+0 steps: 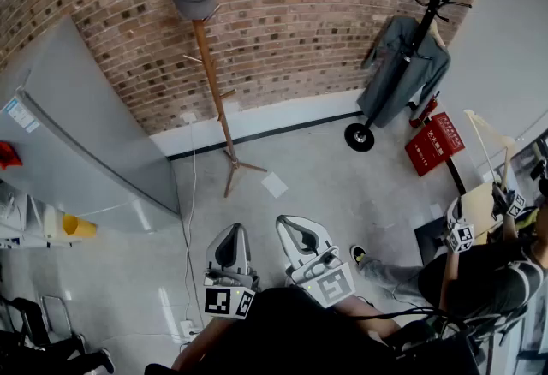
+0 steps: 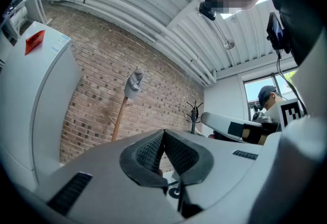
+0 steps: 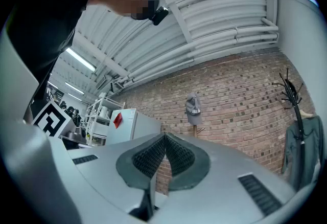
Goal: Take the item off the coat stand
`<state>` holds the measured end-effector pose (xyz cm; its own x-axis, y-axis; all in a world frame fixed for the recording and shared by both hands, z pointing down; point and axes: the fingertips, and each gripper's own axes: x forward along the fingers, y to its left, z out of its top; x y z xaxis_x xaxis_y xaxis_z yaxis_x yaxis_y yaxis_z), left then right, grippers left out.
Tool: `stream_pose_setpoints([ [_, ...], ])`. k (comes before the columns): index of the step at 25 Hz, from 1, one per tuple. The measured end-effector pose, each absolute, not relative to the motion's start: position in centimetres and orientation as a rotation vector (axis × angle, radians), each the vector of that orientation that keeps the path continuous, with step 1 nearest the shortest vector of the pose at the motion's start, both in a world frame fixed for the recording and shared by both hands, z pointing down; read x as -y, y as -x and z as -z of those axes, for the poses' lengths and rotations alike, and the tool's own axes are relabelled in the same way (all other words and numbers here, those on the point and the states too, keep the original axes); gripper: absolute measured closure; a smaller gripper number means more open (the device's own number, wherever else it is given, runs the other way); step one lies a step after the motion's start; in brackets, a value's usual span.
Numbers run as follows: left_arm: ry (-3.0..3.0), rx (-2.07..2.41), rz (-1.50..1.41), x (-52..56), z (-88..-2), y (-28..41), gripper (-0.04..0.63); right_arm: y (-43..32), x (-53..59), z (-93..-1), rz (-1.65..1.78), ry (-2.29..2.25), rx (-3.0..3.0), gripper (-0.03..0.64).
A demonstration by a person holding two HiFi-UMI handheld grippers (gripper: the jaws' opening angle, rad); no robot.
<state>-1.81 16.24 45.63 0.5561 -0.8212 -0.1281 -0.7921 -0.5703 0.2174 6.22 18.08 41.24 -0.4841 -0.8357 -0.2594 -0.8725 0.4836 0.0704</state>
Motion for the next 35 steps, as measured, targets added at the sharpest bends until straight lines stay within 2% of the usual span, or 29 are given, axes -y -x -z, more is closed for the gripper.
stream_pose_setpoints([
  [4, -2.656, 1.363, 0.337, -15.8, -45.3, 2.4, 0.580, -6.1, -18.1, -41.2, -0.326, 1.523, -2.531, 0.600],
  [17, -2.623, 1.466, 0.348, -16.5, -44.6, 5.0, 0.578, -6.8, -17.5, -43.1, -0.134, 1.627, -2.489, 0.598],
  [25, -2.612, 1.499, 0.333, -17.2, -44.7, 5.1, 0.578, -6.2, -17.9, -43.3, -0.114, 1.591, -2.506, 0.598],
  [35, -2.540, 1.616, 0.289, -18.0, -45.5, 3.9, 0.578, -9.0, -17.8, -43.8, -0.066, 1.541, -2.525, 0.598],
])
